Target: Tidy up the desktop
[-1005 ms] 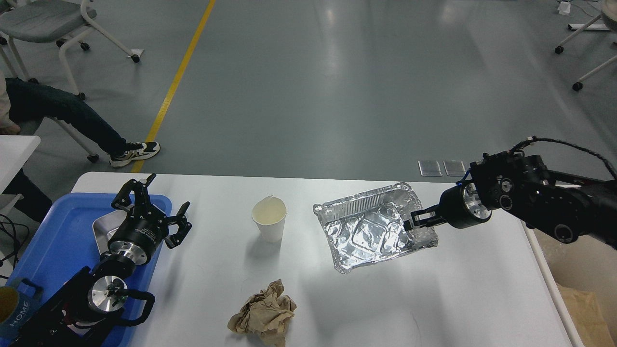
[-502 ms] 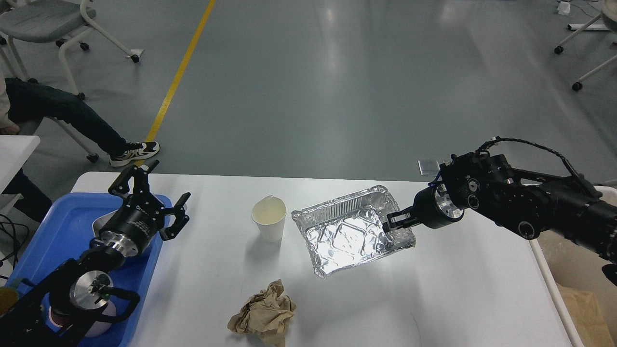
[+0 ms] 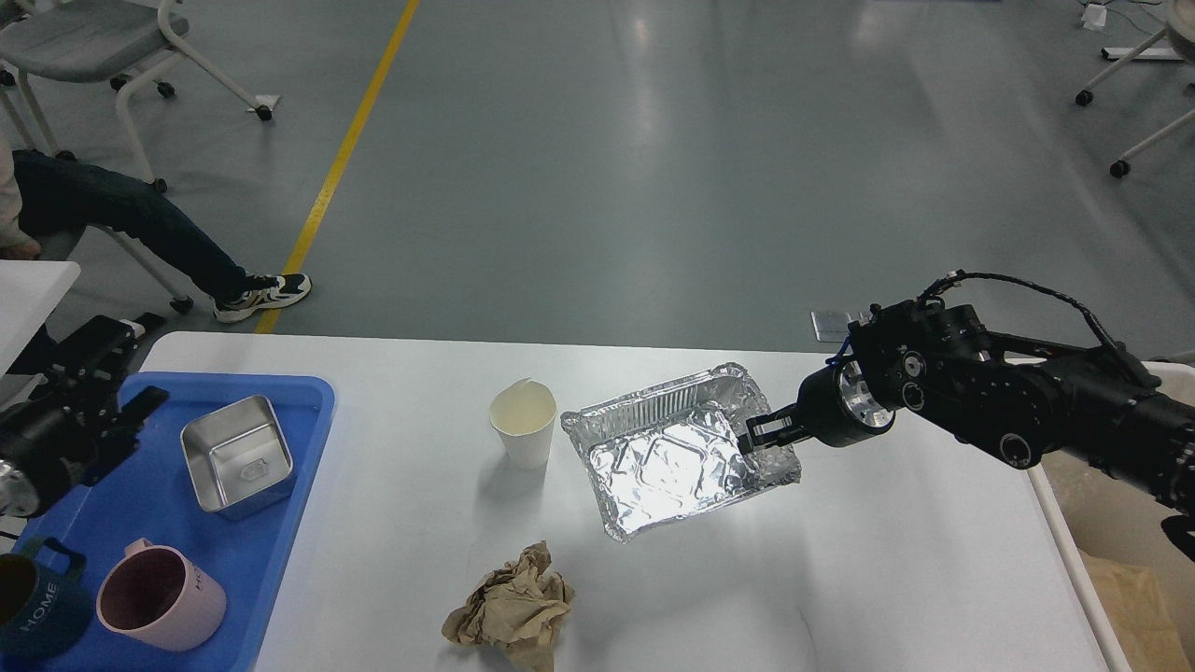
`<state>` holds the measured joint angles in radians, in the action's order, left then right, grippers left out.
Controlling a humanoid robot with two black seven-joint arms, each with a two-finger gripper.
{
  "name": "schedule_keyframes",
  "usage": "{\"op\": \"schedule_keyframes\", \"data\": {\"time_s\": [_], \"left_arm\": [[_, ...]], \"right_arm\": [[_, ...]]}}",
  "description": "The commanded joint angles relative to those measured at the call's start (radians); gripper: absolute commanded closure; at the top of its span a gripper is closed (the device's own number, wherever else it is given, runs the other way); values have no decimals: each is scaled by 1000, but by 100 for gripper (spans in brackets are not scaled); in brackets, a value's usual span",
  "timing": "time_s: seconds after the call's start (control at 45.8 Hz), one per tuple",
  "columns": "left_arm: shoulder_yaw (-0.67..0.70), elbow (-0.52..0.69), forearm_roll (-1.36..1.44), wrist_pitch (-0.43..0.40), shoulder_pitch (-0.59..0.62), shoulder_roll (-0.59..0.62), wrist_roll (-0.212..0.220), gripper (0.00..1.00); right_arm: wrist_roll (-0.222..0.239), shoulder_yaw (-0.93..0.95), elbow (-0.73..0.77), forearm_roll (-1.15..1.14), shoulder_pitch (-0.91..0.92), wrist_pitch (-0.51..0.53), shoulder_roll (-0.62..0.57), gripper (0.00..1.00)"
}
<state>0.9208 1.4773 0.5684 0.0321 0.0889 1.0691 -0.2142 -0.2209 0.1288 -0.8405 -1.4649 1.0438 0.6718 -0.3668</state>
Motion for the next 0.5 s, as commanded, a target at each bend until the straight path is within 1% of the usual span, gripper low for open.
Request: {"op": "schedule_keyframes", "data": {"time_s": [0.0, 0.087, 0.262, 0.481], "left_arm": [[-2, 60, 21, 52, -61, 153, -65, 3], [-3, 69, 50, 74, -87, 229, -66, 3], [-10, 98, 85, 63, -143, 345, -68, 3], [-19, 155, 195, 51, -130, 405, -65, 3]], "right_arm": [[0, 0, 0, 0, 2, 0, 0, 100], [0, 0, 0, 0, 2, 0, -1, 100], [-2, 0, 0, 0, 1, -3, -3, 100], [-2, 0, 0, -2, 2, -5, -4, 100]]}}
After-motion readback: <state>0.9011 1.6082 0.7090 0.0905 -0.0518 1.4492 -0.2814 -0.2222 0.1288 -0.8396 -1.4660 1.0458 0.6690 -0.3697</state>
